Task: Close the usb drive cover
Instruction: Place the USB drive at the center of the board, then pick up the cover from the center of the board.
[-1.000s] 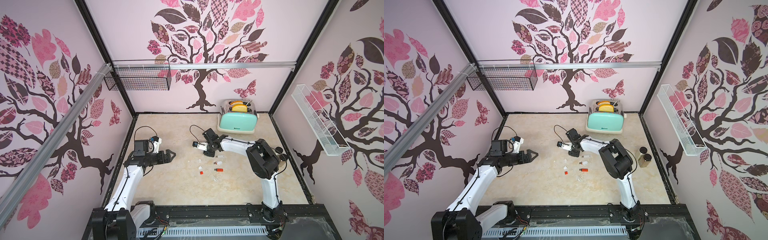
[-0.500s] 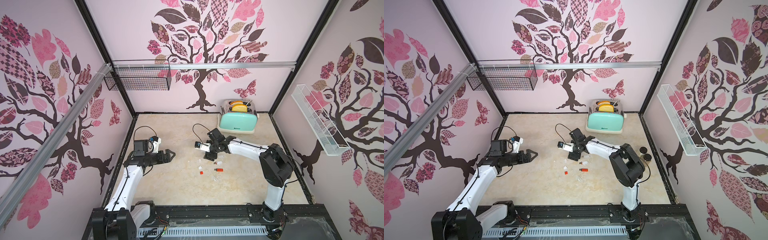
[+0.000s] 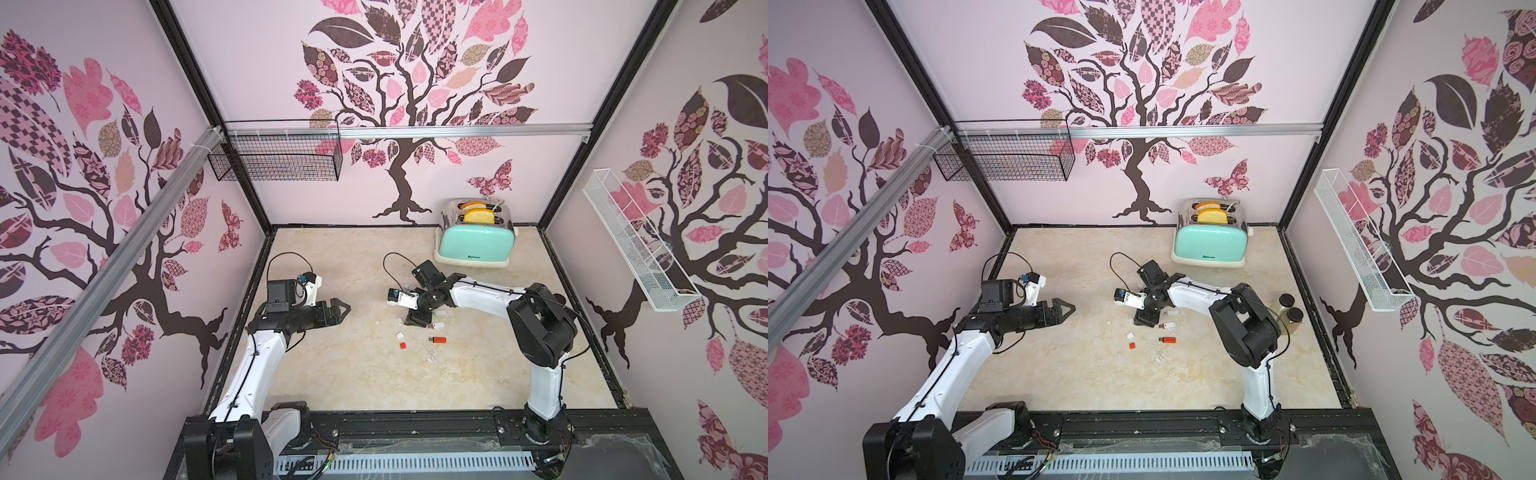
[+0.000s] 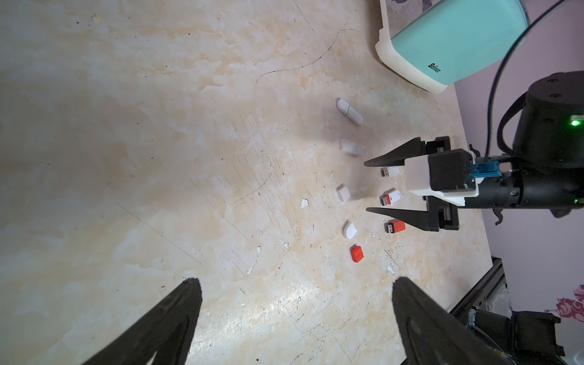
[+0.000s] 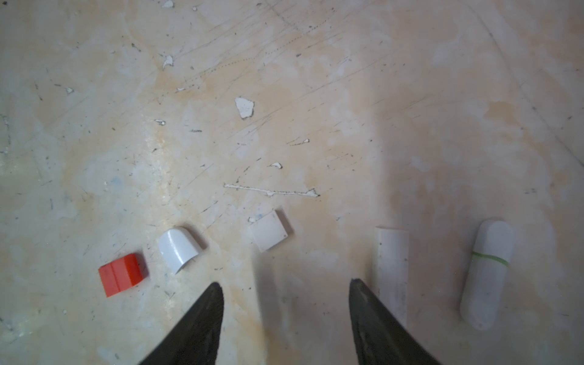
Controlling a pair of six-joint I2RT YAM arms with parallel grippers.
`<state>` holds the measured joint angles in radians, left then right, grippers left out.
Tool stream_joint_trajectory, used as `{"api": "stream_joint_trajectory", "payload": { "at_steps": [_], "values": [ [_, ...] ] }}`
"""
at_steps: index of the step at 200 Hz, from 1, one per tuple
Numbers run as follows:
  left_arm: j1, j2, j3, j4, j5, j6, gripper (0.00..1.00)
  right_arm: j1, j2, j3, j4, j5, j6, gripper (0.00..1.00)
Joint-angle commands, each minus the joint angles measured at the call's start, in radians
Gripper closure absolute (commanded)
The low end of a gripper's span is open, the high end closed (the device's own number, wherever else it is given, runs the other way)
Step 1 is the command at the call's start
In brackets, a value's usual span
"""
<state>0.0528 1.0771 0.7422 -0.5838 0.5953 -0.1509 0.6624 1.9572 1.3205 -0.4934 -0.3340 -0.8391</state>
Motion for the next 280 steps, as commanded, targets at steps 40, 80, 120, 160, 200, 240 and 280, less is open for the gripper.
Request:
{"api": "stream_joint_trajectory", "payload": {
  "at_steps": [40,80,120,160,200,240,280],
  "values": [
    [0.004,0.000,0.004,0.007,0.006,0.005,0.02,0.004,0.053,0.070,-0.041,-0.069,0.016,0.40],
    [0.004,-0.007,0.004,0.006,0.006,0.003,0.02,0.005,0.085,0.097,-0.050,-0.103,0.016,0.44],
    [0.004,-0.011,0.003,0.006,0.007,0.005,0.02,0.010,0.106,0.108,-0.055,-0.115,0.017,0.48],
    [0.005,-0.011,0.002,0.009,0.010,0.004,0.02,0.011,0.134,0.119,-0.051,-0.114,0.018,0.50],
    [0.006,-0.014,0.003,0.004,0.006,0.005,0.02,0.015,0.155,0.132,-0.048,-0.122,0.024,0.51],
    [0.006,-0.013,0.006,0.001,0.005,0.005,0.02,0.024,0.163,0.127,-0.069,-0.117,0.008,0.53],
    [0.005,-0.015,0.002,0.003,0.006,0.008,0.02,0.029,0.151,0.113,-0.081,-0.120,-0.008,0.57]
  ]
}}
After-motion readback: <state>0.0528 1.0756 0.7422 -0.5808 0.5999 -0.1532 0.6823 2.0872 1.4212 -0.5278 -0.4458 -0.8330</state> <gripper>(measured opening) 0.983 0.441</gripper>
